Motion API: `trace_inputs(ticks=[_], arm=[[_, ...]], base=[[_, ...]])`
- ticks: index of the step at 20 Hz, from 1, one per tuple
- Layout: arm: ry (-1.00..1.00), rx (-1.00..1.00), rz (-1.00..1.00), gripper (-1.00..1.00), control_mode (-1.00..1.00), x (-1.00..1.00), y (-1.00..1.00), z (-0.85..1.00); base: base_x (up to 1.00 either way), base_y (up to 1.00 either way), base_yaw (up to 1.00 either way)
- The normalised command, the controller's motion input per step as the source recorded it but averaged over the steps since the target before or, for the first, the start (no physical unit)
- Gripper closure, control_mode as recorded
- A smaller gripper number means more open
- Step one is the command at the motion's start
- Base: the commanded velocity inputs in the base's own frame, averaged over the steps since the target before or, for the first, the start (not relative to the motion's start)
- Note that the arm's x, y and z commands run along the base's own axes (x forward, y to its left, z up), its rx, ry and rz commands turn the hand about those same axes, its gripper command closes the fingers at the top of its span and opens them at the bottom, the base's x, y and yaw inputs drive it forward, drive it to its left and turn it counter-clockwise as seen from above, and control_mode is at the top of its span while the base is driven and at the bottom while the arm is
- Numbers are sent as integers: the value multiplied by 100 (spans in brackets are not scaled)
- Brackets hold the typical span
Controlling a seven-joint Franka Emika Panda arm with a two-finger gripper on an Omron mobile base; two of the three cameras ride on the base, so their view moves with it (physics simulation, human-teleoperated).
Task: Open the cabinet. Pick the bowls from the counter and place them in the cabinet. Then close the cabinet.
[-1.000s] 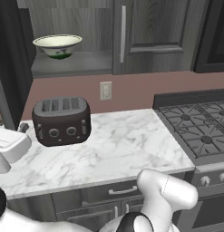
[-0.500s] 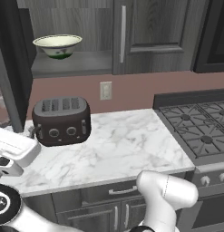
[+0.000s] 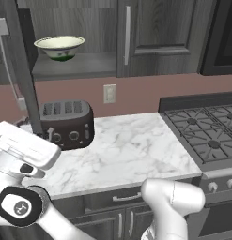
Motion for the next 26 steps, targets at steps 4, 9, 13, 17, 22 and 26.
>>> trace_inputs(ticks=[4, 9, 13, 17, 22, 26], arm=[[-5, 0, 0, -100, -100, 10, -50, 1], [0, 0, 0, -100, -100, 41, -45, 0], [0, 0, 0, -100, -100, 41, -46, 0], [0, 0, 0, -100, -100, 42, -43, 0], [0, 1, 0, -100, -100, 27, -38, 0], [0, 1, 0, -100, -100, 13, -44, 0]], base=[[0, 0, 0], [0, 0, 0], [0, 0, 0], [0, 0, 0], [0, 0, 0], [0, 0, 0]])
